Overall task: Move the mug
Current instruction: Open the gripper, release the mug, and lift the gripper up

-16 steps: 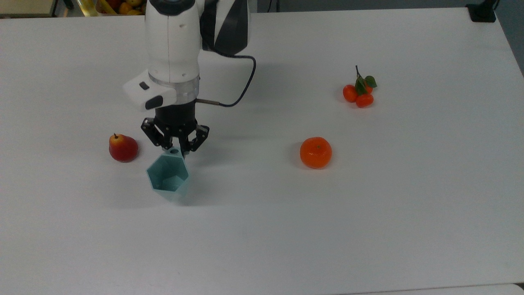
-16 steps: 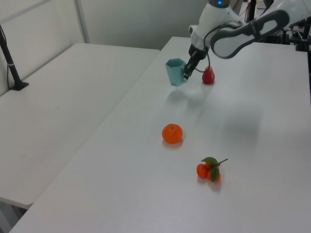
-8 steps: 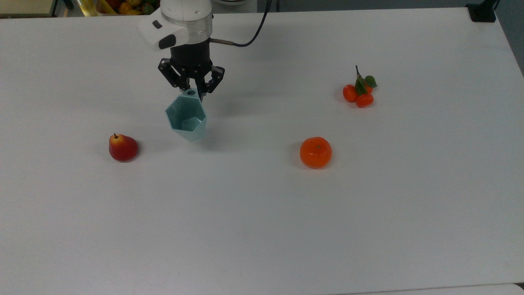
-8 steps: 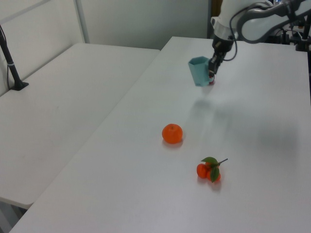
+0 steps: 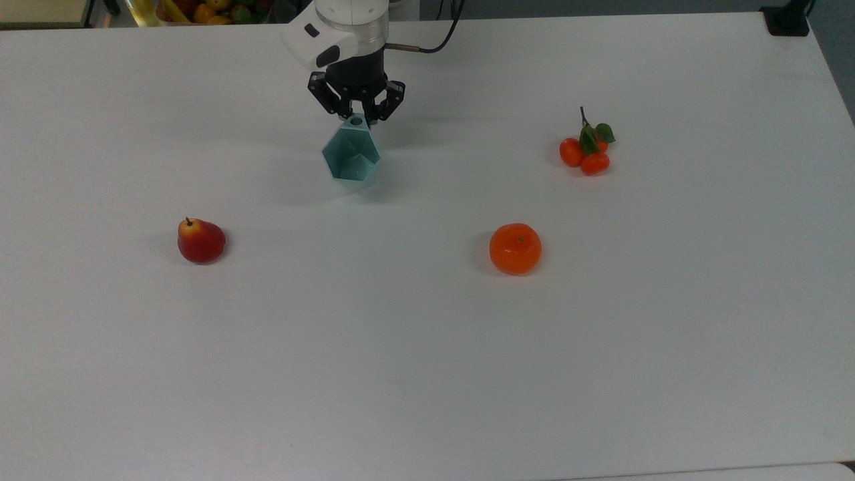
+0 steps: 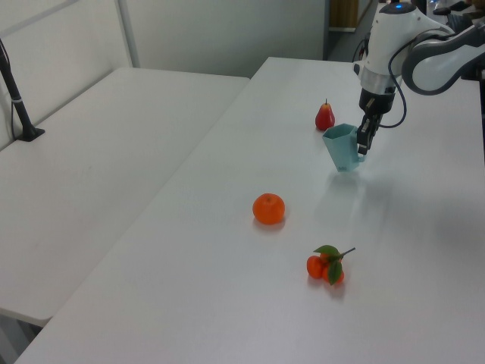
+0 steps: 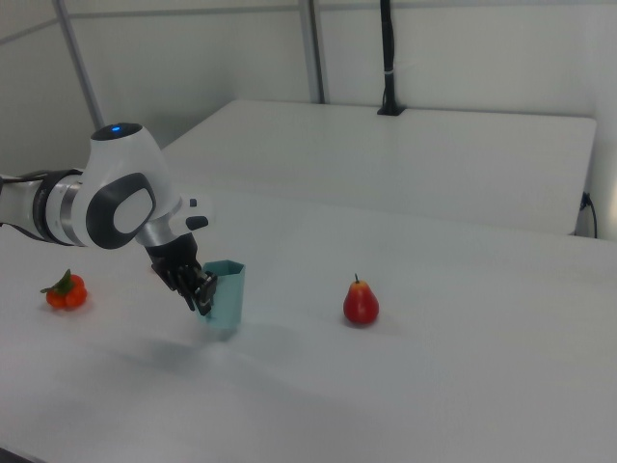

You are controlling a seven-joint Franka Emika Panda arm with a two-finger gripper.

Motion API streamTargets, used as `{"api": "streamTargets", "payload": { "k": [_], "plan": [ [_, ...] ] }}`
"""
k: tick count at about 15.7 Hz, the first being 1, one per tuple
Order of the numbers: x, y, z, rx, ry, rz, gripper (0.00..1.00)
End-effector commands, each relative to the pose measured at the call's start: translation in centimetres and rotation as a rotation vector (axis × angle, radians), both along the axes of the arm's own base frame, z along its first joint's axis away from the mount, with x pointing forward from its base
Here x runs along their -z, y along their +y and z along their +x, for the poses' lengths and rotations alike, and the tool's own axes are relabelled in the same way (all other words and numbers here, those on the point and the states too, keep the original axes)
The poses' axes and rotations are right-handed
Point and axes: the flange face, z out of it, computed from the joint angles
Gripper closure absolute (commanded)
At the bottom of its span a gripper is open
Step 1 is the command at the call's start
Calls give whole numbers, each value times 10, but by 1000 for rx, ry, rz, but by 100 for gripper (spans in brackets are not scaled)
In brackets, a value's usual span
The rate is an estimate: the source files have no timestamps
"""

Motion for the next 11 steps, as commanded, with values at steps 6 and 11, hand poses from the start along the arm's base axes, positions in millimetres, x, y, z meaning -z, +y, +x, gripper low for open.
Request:
{"api": "streamTargets", "payload": {
  "k": [6, 11],
  "plan": [
    [-3, 9, -14, -10, 60, -29, 11],
    [-74, 21, 2, -18, 164, -79, 0]
  ]
}}
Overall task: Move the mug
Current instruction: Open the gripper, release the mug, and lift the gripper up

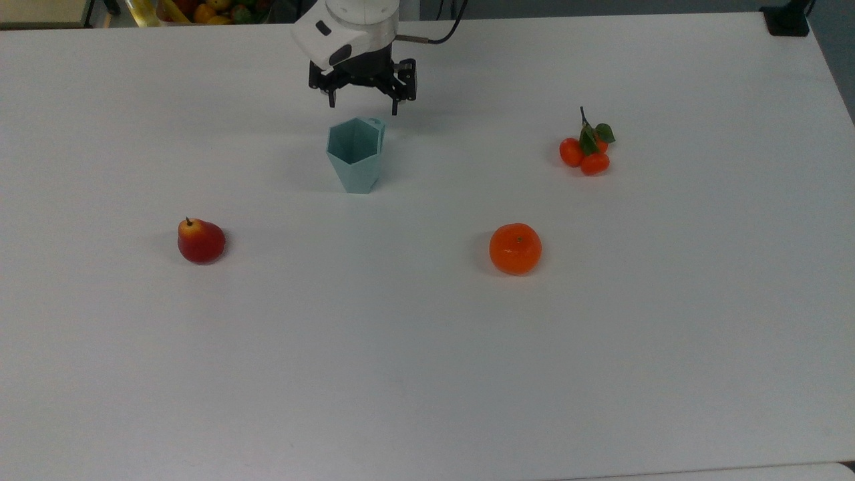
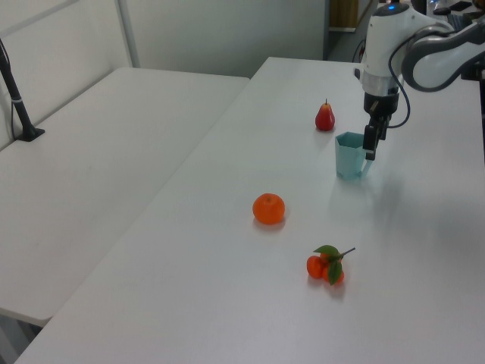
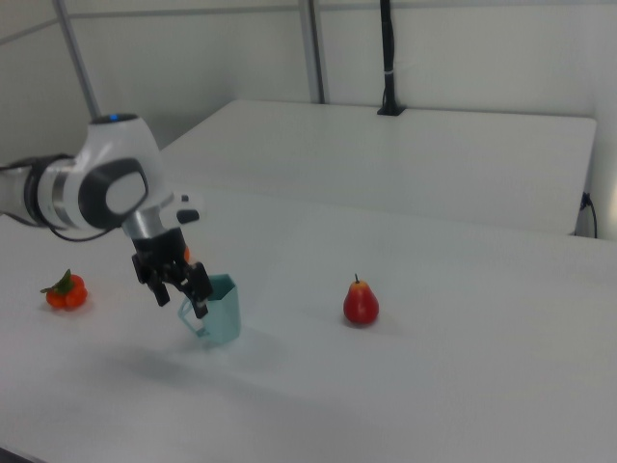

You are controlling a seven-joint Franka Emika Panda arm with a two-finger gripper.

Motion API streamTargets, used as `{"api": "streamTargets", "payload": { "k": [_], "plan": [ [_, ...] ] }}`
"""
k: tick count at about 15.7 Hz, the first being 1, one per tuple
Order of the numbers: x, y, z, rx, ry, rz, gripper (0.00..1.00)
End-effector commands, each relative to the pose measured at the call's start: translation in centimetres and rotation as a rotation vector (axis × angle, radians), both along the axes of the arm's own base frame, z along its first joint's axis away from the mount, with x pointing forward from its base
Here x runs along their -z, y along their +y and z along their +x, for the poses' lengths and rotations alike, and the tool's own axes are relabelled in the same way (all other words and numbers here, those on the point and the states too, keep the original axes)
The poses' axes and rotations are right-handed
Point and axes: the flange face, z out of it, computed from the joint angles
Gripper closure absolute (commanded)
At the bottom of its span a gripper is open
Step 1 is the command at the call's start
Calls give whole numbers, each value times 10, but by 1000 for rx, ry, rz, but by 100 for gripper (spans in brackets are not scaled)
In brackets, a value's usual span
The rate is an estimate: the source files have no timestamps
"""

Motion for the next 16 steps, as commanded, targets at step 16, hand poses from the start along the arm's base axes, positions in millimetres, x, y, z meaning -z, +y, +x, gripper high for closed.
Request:
{"api": "streamTargets", "payload": {
  "k": [16],
  "plan": [
    [-226, 7, 34, 43, -67, -11, 0]
  ]
}}
